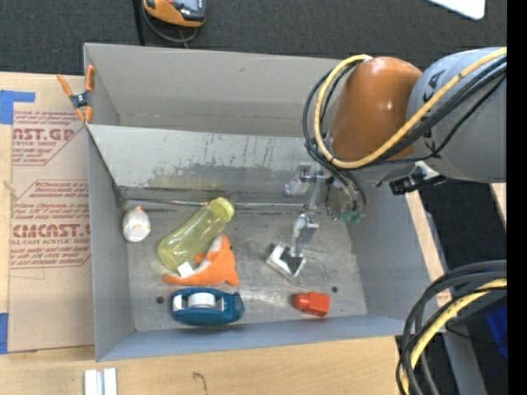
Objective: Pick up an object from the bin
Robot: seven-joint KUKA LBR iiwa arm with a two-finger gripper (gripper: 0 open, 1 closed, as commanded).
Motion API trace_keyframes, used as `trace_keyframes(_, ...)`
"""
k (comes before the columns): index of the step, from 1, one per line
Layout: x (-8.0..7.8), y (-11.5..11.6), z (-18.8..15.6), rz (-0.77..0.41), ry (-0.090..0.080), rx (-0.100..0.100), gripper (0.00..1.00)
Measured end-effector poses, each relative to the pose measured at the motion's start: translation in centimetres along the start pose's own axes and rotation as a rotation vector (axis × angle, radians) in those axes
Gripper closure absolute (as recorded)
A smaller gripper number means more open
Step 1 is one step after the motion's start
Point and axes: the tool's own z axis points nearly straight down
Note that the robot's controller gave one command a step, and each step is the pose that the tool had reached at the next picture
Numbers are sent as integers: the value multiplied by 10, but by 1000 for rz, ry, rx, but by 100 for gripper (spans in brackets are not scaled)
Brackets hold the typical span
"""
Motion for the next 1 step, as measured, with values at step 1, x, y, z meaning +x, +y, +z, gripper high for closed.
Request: trace_keyframes(1, 2, -23, 19, -138, 6, 2, 0)
